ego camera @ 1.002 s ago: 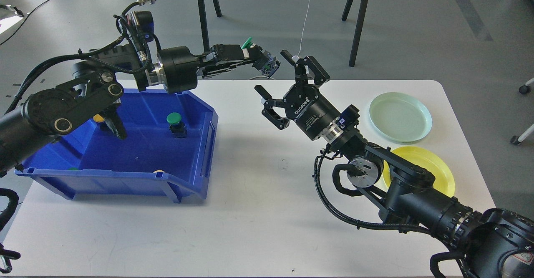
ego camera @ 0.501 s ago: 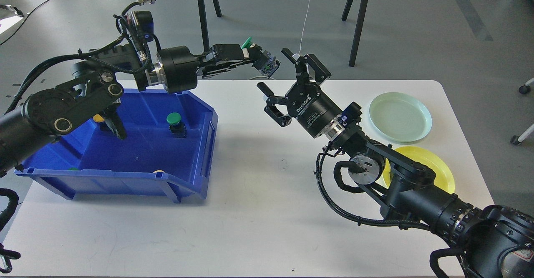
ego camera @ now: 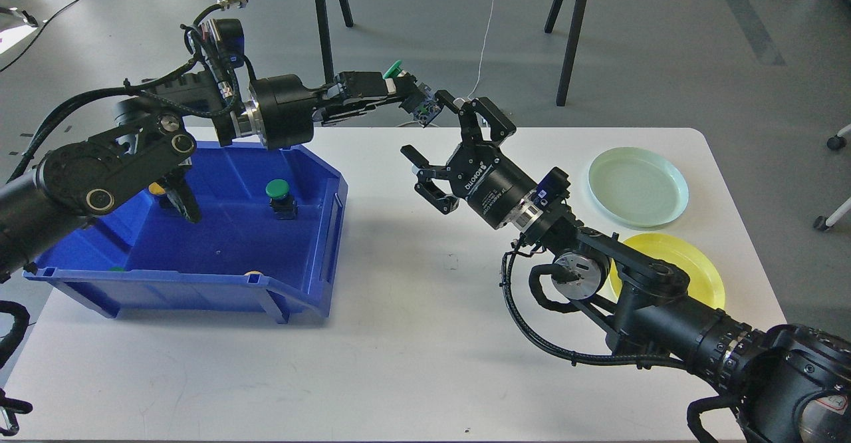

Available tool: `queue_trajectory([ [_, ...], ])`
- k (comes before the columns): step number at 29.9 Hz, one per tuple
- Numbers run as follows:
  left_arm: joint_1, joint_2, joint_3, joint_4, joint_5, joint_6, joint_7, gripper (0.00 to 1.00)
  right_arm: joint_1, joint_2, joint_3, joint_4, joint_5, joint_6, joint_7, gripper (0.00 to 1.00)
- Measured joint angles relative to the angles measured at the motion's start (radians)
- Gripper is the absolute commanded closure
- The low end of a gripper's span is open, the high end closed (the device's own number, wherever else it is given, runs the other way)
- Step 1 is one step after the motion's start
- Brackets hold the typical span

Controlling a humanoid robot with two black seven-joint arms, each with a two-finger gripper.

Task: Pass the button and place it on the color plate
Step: 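Close the right gripper on the green button held by the left gripper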

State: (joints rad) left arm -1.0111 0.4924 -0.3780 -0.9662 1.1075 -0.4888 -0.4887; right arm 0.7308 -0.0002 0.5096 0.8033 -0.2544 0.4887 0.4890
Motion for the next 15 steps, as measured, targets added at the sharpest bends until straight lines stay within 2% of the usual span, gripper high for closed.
queue_trajectory([
  [15,-0.001,0.000,0.002,0.009,-0.011,0.000,0.000,0.85,-0.002,0.000,0.013,0.002,0.002,0.000,-0.001,0.08],
])
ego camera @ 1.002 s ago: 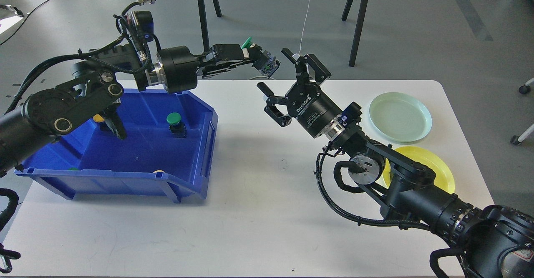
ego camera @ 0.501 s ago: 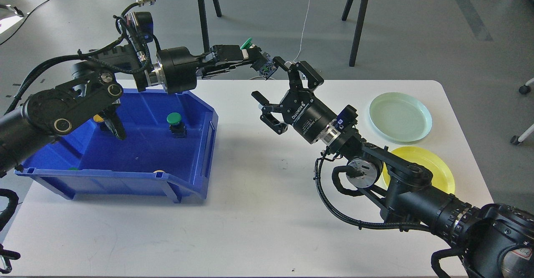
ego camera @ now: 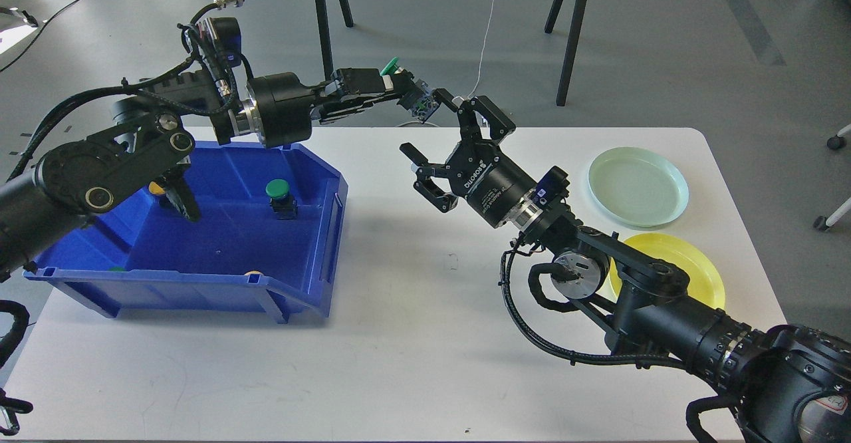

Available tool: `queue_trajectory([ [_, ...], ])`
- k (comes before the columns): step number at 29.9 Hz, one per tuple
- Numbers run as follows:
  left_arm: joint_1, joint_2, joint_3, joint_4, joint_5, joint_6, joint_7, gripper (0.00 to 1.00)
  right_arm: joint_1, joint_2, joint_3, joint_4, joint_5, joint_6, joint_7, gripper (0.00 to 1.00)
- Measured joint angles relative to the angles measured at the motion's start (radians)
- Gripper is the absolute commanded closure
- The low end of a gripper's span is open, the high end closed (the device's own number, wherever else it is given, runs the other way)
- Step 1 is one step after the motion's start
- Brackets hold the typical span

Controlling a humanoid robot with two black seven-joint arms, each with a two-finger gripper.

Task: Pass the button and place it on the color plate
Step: 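Close the right gripper on the green button held by the left gripper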

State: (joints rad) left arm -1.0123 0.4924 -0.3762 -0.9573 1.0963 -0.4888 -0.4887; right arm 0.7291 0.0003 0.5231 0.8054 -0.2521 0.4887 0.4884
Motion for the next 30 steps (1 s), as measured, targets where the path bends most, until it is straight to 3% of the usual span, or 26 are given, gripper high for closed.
queue_trajectory([
  [20,0.001,0.000,0.002,0.003,0.001,0.000,0.000,0.85,0.021,0.000,0.025,-0.003,0.002,0.000,0.000,0.13],
  [26,0.001,0.000,0.001,0.003,0.001,0.000,0.000,0.85,0.027,0.000,0.025,-0.008,0.001,0.000,0.000,0.23],
  [30,0.001,0.000,0.000,0.003,0.000,0.000,0.000,0.85,0.028,0.000,0.024,-0.011,-0.001,0.000,0.000,0.39],
])
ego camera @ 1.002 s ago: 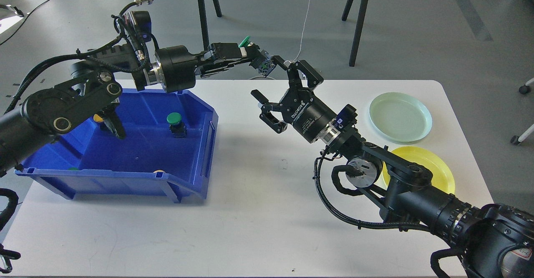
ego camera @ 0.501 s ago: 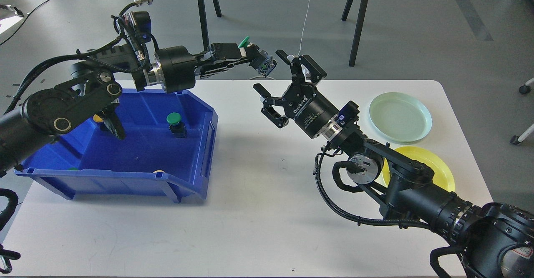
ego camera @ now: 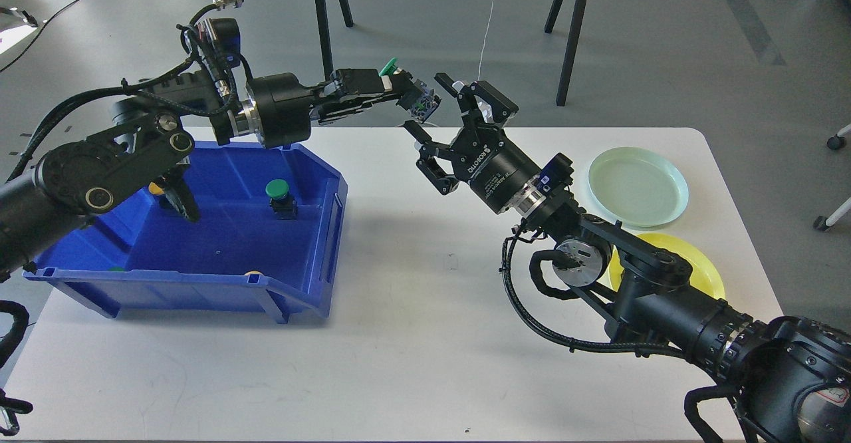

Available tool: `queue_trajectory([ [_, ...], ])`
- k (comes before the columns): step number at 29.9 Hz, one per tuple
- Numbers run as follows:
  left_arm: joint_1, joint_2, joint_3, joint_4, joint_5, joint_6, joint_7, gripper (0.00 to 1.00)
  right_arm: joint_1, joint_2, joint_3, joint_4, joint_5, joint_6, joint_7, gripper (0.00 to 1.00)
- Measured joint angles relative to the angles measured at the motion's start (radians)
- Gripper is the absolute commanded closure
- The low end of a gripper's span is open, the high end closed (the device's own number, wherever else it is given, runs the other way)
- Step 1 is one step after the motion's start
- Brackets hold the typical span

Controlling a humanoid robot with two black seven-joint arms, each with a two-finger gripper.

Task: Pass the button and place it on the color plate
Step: 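Close the right gripper on the green button held by the left gripper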

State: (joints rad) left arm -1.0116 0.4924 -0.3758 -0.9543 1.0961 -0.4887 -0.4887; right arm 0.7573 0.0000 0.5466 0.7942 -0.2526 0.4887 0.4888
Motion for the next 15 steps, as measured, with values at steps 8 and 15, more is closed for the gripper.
queue_trajectory([
  [8,0.000,0.000,0.000,0.000,-0.001,0.000,0.000,0.85,0.005,0.000,-0.003,-0.001,-0.005,0.000,0.000,0.60],
  [15,0.000,0.000,0.000,0.001,-0.001,0.000,0.000,0.85,0.008,0.000,-0.002,-0.001,-0.017,0.000,0.000,0.68],
])
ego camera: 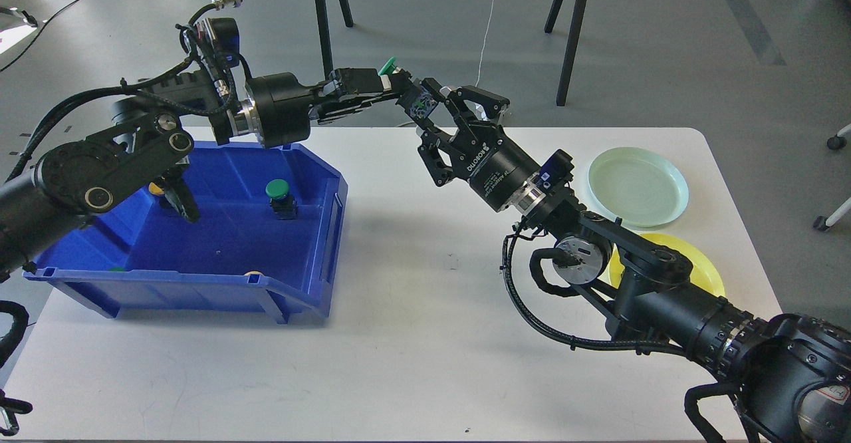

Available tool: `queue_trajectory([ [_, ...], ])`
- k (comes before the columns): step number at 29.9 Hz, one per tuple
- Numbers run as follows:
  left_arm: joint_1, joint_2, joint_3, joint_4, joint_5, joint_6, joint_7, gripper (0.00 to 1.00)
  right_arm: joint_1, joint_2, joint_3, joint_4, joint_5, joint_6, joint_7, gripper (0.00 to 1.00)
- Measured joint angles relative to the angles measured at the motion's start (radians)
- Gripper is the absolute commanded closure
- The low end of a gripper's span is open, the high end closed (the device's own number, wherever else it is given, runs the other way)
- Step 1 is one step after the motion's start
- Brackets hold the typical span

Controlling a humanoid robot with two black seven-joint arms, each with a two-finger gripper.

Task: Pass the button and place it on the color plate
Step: 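Close the right gripper on the green button held by the left gripper, then carry the green button with the right gripper toward the pale green plate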

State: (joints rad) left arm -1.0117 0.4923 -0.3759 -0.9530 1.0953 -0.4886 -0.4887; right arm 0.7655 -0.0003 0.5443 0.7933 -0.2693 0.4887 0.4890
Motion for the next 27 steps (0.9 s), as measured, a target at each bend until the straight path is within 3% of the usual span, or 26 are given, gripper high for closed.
queue_trajectory([
  [8,0.001,-0.001,0.000,0.002,0.000,0.000,0.000,0.83,0.000,0.000,-0.003,0.000,-0.002,0.000,0.000,0.78],
  [11,0.001,-0.002,0.000,0.002,0.000,0.000,0.000,0.71,0.000,0.000,-0.003,0.000,-0.002,0.000,0.000,0.79],
  [13,0.001,-0.006,0.000,0.004,-0.006,0.000,0.000,0.50,0.000,0.000,-0.002,0.000,-0.002,0.000,0.000,0.79],
  [16,0.001,-0.015,0.000,0.022,-0.053,0.000,0.000,0.36,0.001,0.000,-0.001,0.000,-0.002,0.000,0.000,0.79],
  [23,0.001,-0.029,-0.001,0.055,-0.162,0.000,0.000,0.19,-0.001,0.001,0.001,0.000,-0.004,0.000,-0.002,0.79],
  [27,-0.001,-0.030,0.000,0.056,-0.166,0.000,0.000,0.17,-0.001,0.000,0.004,0.001,-0.002,0.000,-0.001,0.79],
])
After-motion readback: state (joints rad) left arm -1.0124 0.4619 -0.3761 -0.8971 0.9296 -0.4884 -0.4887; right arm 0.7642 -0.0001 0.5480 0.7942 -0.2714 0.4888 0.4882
